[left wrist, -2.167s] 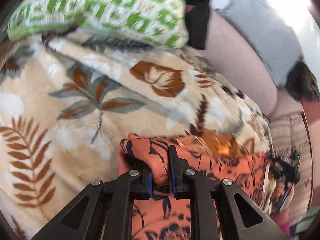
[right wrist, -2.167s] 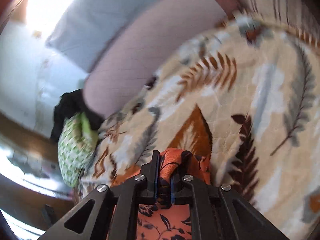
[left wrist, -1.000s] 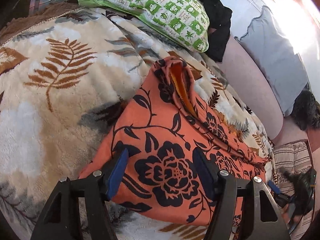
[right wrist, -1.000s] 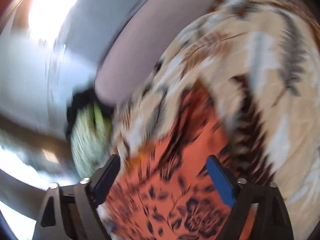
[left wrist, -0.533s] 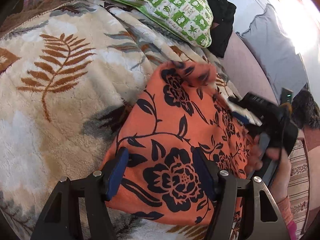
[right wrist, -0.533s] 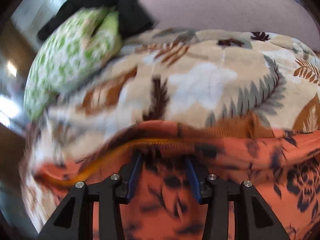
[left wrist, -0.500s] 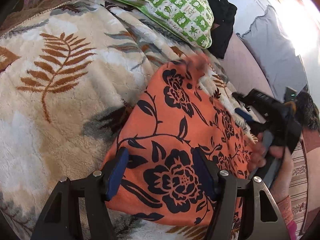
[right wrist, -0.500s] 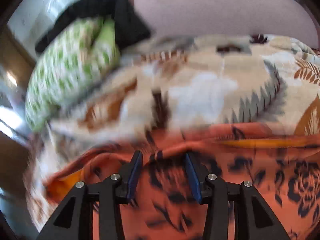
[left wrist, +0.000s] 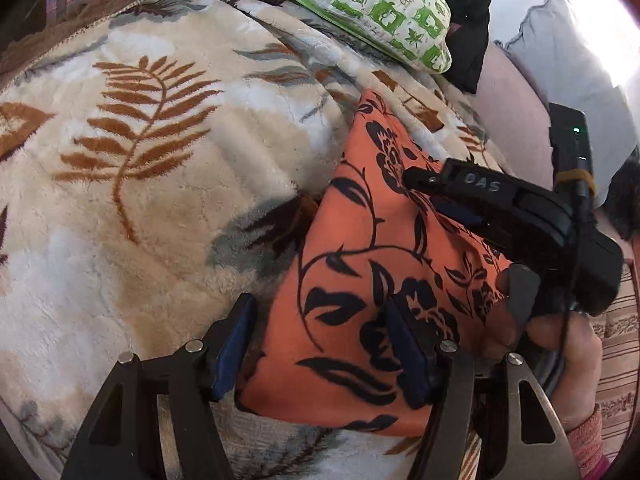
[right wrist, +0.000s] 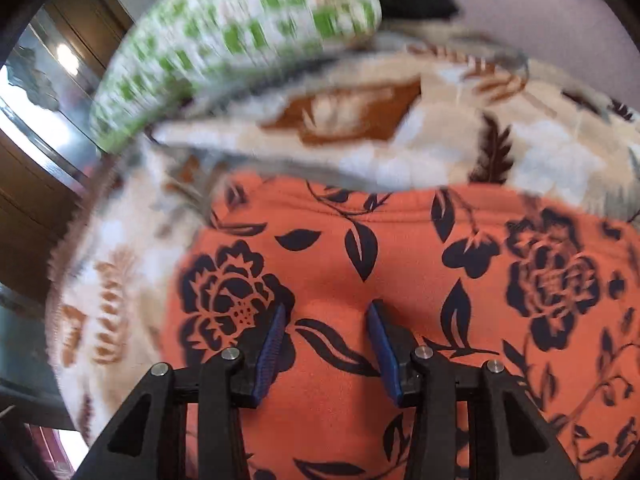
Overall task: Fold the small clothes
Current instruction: 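Release the shirt and pull both grippers back from the folded bundle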
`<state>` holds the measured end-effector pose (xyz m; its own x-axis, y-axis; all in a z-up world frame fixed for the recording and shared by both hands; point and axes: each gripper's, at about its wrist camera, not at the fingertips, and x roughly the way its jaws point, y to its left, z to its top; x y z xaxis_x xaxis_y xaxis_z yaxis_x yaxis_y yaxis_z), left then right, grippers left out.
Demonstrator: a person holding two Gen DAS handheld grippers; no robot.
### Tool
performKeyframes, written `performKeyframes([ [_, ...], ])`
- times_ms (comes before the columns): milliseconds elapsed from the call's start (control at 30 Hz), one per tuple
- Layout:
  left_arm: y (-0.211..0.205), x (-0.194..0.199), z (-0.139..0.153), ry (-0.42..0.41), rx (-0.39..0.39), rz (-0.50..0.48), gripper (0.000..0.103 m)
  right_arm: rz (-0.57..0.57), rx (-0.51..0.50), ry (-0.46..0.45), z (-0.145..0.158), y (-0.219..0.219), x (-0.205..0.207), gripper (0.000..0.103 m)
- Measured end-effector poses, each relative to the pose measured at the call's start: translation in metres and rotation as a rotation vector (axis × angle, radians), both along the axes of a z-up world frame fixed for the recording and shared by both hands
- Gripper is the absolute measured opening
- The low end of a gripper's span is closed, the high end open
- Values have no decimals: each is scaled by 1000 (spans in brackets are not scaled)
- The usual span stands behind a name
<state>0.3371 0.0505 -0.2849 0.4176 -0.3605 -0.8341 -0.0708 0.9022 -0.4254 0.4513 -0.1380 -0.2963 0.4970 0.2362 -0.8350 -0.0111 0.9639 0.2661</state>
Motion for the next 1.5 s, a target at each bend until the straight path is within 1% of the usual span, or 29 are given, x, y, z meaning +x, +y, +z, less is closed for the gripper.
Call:
performKeyframes([
  [33, 0, 0, 2, -4, 0, -2, 67, -4, 10, 12, 2, -2, 0, 47],
  [100, 0, -1, 7, -24, 24, -5, 67, -23, 68, 32, 9, -13, -10, 47],
  [133, 1, -2, 12, -45, 47, 8, 67, -24, 83, 17, 17, -20, -18, 47],
  [200, -1, -5, 25, -107, 63, 15, 67, -20, 59, -23, 35, -35, -41, 47],
  [300, -14, -13, 47, -211, 67, -26, 67, -56, 45, -81, 58, -75, -91, 47],
  [367, -33, -19, 56, -261, 83, -84, 67, -114, 39, -105, 68, -108, -130, 47],
  [400, -42, -19, 57, -272, 90, -115, 67, -135, 25, -114, 75, -118, -146, 47],
  [467, -64, -23, 54, -279, 105, -175, 67, -194, -26, -141, 80, -143, -180, 39],
  [500, -72, -24, 51, -270, 113, -194, 67, -230, -43, -140, 77, -155, -194, 35],
  [567, -89, -21, 38, -224, 139, -223, 67, -311, -28, -120, 63, -180, -216, 33],
  [633, -103, -18, 18, -147, 212, -253, 68, -373, -22, -95, 46, -199, -229, 33],
  [667, -109, -20, 12, -136, 248, -263, 69, -397, -29, -79, 35, -206, -233, 33],
  [700, -113, -21, 8, -157, 279, -276, 73, -427, -41, -48, 21, -213, -238, 33],
  [733, -117, -24, 7, -172, 292, -288, 76, -440, -28, -20, 6, -216, -239, 33],
  [767, -122, -25, 6, -176, 310, -308, 82, -444, 1, -47, -3, -219, -245, 33],
  [800, -126, -27, 5, -178, 324, -325, 88, -442, 0, -93, -3, -218, -249, 32],
  [833, -128, -28, 4, -180, 333, -340, 91, -433, -15, -92, -2, -217, -249, 33],
  [900, -136, -30, -2, -189, 357, -373, 103, -420, -43, -66, 2, -214, -243, 34],
  [933, -140, -32, -5, -193, 377, -384, 103, -419, -46, -56, 2, -214, -240, 34],
  [967, -145, -35, -7, -203, 416, -385, 103, -424, -38, -54, 2, -215, -240, 35],
  [1000, -146, -37, -7, -215, 430, -376, 103, -431, -25, -56, 2, -217, -241, 35],
  [1100, -145, -37, -6, -200, 424, -351, 103, -422, -14, -50, 2, -218, -242, 35],
  [1167, -143, -41, -2, -196, 434, -339, 103, -409, -4, -54, -1, -217, -241, 35],
  [1300, -141, -64, 7, -212, 478, -276, 103, -452, 96, -65, 2, -225, -251, 35],
  [1367, -141, -77, 18, -249, 480, -257, 103, -467, 142, -112, 12, -227, -258, 35],
  [1400, -139, -86, 23, -271, 477, -251, 103, -473, 148, -151, 20, -227, -262, 35],
  [1467, -129, -101, 29, -294, 456, -225, 103, -487, 101, -218, 34, -226, -268, 35],
  [1500, -122, -107, 30, -289, 433, -207, 103, -497, 62, -237, 39, -227, -270, 35],
])
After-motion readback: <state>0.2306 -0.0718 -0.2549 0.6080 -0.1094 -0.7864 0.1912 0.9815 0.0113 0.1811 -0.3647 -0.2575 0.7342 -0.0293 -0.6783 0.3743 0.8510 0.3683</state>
